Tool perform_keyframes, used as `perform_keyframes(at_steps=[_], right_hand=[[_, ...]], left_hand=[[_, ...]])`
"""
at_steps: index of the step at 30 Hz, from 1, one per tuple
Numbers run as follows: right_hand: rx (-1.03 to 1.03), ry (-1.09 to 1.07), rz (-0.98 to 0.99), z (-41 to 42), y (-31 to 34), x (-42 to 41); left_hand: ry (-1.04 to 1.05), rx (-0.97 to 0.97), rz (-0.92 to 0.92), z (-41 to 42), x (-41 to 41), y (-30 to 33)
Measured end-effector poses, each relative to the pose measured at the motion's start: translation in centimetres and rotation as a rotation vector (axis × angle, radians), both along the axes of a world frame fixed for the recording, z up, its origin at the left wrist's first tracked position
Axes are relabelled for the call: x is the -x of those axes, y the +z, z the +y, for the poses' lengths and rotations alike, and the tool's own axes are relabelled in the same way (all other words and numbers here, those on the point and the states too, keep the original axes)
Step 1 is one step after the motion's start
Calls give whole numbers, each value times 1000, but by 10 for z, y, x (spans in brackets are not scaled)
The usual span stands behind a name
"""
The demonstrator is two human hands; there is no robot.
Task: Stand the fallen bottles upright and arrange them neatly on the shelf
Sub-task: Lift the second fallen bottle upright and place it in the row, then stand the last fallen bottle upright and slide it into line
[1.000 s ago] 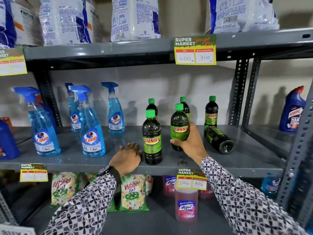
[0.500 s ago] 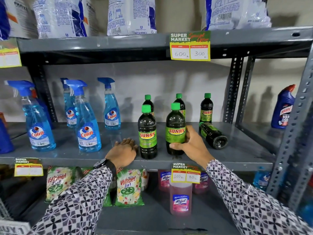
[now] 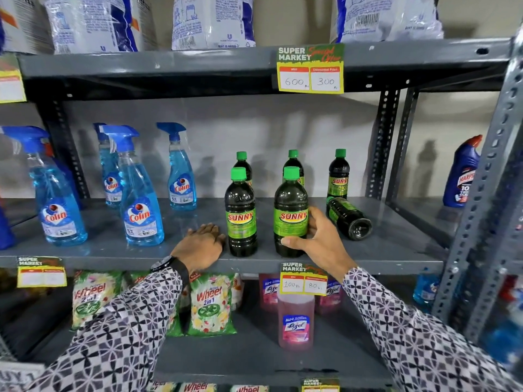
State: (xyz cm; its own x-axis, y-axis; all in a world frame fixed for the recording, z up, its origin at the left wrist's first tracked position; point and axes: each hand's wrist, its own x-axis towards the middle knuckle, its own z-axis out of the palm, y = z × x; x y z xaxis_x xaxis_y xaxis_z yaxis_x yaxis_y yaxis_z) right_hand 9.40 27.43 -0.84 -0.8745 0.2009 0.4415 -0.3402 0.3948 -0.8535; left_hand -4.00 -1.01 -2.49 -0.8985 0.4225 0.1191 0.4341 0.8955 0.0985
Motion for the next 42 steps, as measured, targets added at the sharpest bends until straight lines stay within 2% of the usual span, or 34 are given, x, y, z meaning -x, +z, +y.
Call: perform_keyframes(at_steps=[8, 10, 12, 13, 15, 17, 19, 21, 24, 27, 34, 38, 42], right_hand=[[-29, 10, 13, -5, 5, -16], [-75, -170, 175, -3, 11, -24], [-219, -492, 335, 10, 24, -25], [-285, -637, 346, 24, 30, -19], [-326, -822, 230, 54, 48, -7], [-283, -827, -28, 89, 63, 3], [-199, -667, -318, 118, 71, 12], [-51, -495, -528, 133, 73, 19], [70, -375, -687, 126, 76, 24], [85, -322, -765, 107, 74, 29], [85, -324, -583, 82, 78, 28], [200, -337, -285, 78, 73, 27], [36, -411, -39, 70, 59, 25]], left_hand=[[37, -29, -31, 6, -15, 9], [34, -29, -41, 8, -19, 11], [25, -30, -42, 8, -21, 12], [24, -27, -41, 8, -22, 13], [14, -16, -29, 7, -23, 14], [0, 5, -18, 7, -22, 12], [-4, 15, -9, 7, -21, 10], [7, -11, -13, 7, -19, 10], [8, -10, -12, 8, -18, 10], [8, -1, -18, 8, -17, 10], [-5, 38, 0, 6, -16, 9], [-14, 25, 17, 6, -16, 8], [-17, 44, 26, 6, -14, 8]])
